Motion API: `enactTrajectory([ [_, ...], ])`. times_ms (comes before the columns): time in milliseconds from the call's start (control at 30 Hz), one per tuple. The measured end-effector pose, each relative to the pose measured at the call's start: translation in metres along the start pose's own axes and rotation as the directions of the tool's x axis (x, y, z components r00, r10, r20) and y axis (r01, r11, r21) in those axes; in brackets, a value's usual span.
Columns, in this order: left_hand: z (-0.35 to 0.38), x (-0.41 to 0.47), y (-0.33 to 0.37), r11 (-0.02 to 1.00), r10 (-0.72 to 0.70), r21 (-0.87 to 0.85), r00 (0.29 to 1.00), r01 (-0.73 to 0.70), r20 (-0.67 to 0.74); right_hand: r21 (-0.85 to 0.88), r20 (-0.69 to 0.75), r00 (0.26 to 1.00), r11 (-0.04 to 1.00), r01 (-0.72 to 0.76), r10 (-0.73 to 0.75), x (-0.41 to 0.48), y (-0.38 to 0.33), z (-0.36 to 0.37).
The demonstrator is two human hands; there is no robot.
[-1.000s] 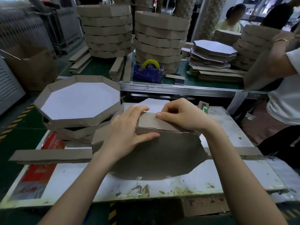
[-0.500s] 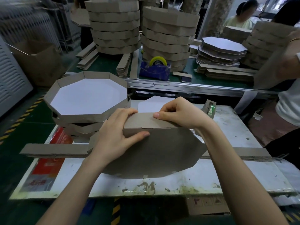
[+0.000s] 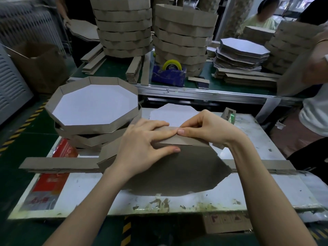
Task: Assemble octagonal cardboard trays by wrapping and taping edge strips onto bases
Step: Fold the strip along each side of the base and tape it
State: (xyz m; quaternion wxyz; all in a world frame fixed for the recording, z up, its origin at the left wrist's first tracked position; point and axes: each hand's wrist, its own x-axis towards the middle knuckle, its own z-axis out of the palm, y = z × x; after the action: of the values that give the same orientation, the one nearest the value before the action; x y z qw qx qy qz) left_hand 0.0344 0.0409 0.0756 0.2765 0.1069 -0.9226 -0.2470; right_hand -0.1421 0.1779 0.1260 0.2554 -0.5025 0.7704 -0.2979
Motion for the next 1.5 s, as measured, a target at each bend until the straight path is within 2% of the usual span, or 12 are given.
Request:
enactTrajectory([
  [167, -0.001, 0.009, 0.003, 1.0, 0.022, 0.002, 0.997, -0.022, 0.069, 0.138, 0.033, 0.999, 0.99, -0.007, 0.002, 0.001, 0.015, -0.007],
  [267, 0.001, 0.018, 0.009, 1.0, 0.009, 0.015, 0.996, -0.01, 0.091, 0.351, -0.196, 0.98, 0.936, 0.027, 0.045, 0.014, 0.039, -0.009],
  [367, 0.009, 0.029, 0.022, 0.999, 0.025, 0.034, 0.992, -0.029, 0.122, 0.468, -0.417, 0.879, 0.884, -0.011, 0.231, 0.035, 0.074, -0.014],
  [467, 0.017, 0.043, 0.036, 0.997, 0.043, 0.063, 0.985, -0.054, 0.167, 0.572, -0.488, 0.759, 0.814, -0.095, 0.431, 0.053, 0.119, -0.024],
  [533, 0.023, 0.051, 0.042, 0.992, 0.061, 0.097, 0.981, -0.08, 0.185, 0.599, -0.479, 0.698, 0.78, -0.184, 0.532, 0.06, 0.152, -0.034],
  [733, 0.039, 0.066, 0.05, 0.988, 0.041, 0.138, 0.983, -0.066, 0.177, 0.521, -0.397, 0.629, 0.728, -0.445, 0.669, 0.067, 0.237, -0.051],
  [933, 0.047, 0.076, 0.05, 0.987, -0.012, 0.16, 0.988, -0.013, 0.157, 0.531, -0.309, 0.42, 0.521, -0.669, 0.854, 0.08, 0.299, -0.052],
  [1000, 0.049, 0.08, 0.049, 0.985, -0.024, 0.171, 0.988, -0.002, 0.151, 0.567, -0.278, 0.423, 0.503, -0.652, 0.862, 0.082, 0.306, -0.05],
  [1100, 0.053, 0.084, 0.051, 0.98, -0.044, 0.197, 0.988, 0.014, 0.148, 0.646, -0.219, 0.494, 0.505, -0.573, 0.841, 0.084, 0.319, -0.049],
  [1233, 0.057, 0.087, 0.051, 0.974, -0.075, 0.221, 0.985, 0.04, 0.153, 0.703, -0.203, 0.499, 0.481, -0.524, 0.842, 0.083, 0.33, -0.05],
  [1333, 0.058, 0.087, 0.052, 0.973, -0.084, 0.226, 0.989, 0.054, 0.126, 0.781, -0.199, 0.371, 0.376, -0.5, 0.907, 0.085, 0.33, -0.052],
  [1500, 0.056, 0.088, 0.05, 0.978, -0.106, 0.191, 0.991, 0.089, 0.084, 0.904, -0.18, 0.265, 0.266, -0.335, 0.947, 0.093, 0.324, -0.056],
])
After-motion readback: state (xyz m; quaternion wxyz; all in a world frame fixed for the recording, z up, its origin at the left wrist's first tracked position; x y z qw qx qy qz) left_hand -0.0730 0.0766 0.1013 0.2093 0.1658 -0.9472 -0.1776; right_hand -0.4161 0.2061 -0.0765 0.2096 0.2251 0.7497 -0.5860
